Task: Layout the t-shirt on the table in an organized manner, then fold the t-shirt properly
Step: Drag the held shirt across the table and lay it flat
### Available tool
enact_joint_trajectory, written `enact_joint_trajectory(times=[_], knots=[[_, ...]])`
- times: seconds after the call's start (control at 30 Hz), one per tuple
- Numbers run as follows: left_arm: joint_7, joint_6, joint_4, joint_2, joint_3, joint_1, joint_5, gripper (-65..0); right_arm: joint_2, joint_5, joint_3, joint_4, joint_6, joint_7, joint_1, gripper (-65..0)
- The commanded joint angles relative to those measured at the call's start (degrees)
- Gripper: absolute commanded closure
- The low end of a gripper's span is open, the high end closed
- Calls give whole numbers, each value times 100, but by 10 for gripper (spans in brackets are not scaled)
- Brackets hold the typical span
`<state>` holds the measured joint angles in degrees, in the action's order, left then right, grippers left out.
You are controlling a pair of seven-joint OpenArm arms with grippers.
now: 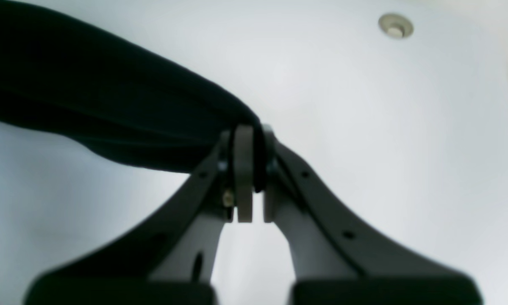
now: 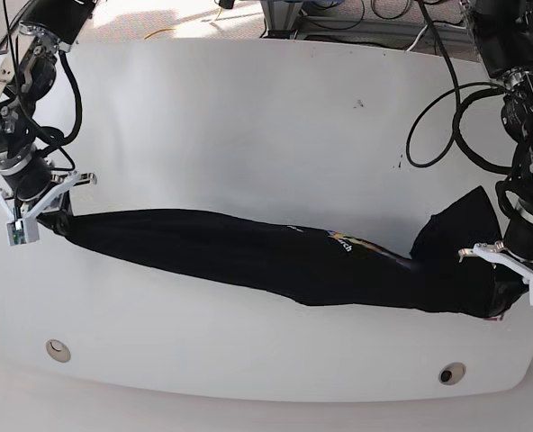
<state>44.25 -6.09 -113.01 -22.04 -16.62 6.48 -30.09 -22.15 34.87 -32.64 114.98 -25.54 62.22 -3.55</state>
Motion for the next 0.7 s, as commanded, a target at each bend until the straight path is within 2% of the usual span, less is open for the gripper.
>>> enact_joint_trajectory(times=[0.0, 0.17, 0.27, 0.47, 0.67], knots=[[-183, -11, -114, -86, -56, -248, -178, 0, -119, 253, -72, 102, 27, -28, -168, -2], [-183, -11, -114, -191, -294, -1074, -222, 0, -101, 623, -81, 102, 27, 165, -581, -2], [-183, -11, -114, -183, -408, -1505, -249, 0, 57, 667, -81, 102, 27, 236, -871, -2], [-183, -11, -105, -183, -865, -2349, -574, 0, 162, 667, -63, 102, 27, 236, -1416, -2], [-183, -11, -105, -183, -936, -2965, -591, 0, 365, 667, -37, 102, 27, 236, -1750, -2]])
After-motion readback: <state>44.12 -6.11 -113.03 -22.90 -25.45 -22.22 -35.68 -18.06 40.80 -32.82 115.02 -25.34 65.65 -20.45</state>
